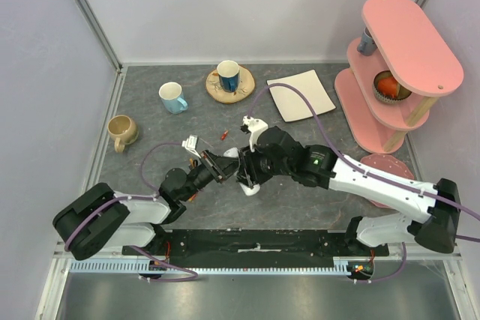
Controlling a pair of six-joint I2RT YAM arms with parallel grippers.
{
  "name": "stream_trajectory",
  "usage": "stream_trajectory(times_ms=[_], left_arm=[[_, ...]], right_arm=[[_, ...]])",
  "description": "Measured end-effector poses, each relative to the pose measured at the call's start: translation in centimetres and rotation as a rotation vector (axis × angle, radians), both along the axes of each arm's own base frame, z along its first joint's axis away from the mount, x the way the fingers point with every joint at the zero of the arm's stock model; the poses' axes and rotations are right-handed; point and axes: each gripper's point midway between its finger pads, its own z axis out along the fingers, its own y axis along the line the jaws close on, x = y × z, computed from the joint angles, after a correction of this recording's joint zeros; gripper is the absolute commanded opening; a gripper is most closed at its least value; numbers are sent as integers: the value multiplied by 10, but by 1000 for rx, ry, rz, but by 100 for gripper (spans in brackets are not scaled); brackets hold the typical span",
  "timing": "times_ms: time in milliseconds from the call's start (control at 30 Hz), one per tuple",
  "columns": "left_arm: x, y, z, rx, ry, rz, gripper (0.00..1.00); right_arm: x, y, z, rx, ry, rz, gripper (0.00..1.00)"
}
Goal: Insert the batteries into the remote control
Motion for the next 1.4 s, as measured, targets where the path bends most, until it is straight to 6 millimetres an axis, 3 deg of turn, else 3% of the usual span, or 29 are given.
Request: stream_trajectory(times_ms=[300,500,667,900,1100,1400], left_arm=[[23,27,5,31,-15,112,2],[35,53,12,37,-28,213,2],[33,78,15,26,-42,279,2],[7,94,48,-35,-133,272,2],[-34,113,85,-127,-275,247,2],[-30,104,28,86,-139,209,2]], right_arm=[[2,-21,38,65,-127,-14,61],[4,-41,28,43,-160,-63,63],[-1,-51,-6,-32,-154,-31,63],[-23,-62,-96,-213,-69,49,63],[-30,-35,-133,-270,-79,123,66],[-17,0,-162,-307,-160,167,67]])
